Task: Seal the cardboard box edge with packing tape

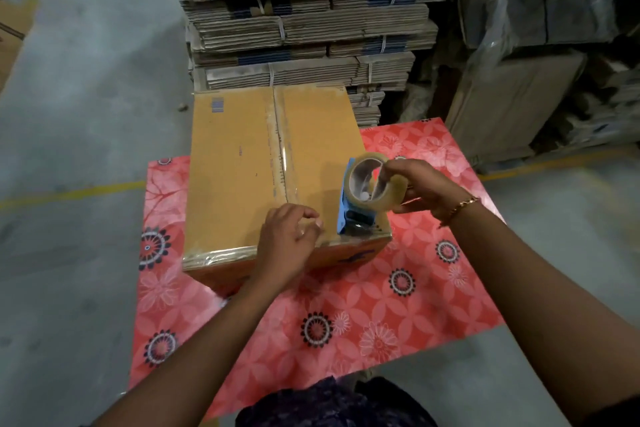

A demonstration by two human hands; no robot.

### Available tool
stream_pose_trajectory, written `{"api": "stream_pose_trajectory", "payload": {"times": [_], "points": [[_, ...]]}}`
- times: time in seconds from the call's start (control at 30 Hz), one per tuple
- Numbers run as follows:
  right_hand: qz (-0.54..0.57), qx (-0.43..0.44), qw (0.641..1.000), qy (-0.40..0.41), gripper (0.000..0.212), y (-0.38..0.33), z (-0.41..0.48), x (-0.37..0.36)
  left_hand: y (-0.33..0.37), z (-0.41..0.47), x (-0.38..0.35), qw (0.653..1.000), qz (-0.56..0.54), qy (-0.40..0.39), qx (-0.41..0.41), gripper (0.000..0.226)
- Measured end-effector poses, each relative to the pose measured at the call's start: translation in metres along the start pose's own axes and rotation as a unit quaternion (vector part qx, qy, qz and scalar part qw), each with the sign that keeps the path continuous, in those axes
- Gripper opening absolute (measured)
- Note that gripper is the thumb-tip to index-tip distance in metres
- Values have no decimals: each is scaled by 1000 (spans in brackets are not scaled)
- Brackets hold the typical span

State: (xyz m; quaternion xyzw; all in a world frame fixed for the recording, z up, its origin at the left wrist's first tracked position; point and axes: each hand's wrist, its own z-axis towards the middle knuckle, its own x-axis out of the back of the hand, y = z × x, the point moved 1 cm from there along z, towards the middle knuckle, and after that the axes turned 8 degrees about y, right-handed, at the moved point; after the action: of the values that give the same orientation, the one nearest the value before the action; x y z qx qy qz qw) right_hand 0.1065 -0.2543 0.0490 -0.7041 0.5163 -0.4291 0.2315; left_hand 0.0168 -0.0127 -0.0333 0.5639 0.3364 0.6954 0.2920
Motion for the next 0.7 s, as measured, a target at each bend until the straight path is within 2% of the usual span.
{"api": "stream_pose_trajectory", "payload": {"times": [0.07,0.17,0.3,0.4,0.53,0.63,0.7], "points": [[74,-16,997,13,17,21,-11,23,-1,12,-14,997,67,5,-44,36],[212,-50,975,50,32,57,-21,53,-1,23,-36,981,179,-2,-74,46],[400,-106,901,130,7,117,-4,82,-5,22,-59,962,267,-2,-61,53],[441,-149,865,187,8,156,22,95,-3,17,-65,945,317,15,-77,51],[501,-191,818,209,15,184,56,105,4,15,-69,932,354,29,-74,51],[553,-203,778,219,27,199,84,113,7,14,-73,921,380,33,-72,54],[555,-219,767,237,41,208,103,119,8,14,-75,916,394,37,-68,54]]}}
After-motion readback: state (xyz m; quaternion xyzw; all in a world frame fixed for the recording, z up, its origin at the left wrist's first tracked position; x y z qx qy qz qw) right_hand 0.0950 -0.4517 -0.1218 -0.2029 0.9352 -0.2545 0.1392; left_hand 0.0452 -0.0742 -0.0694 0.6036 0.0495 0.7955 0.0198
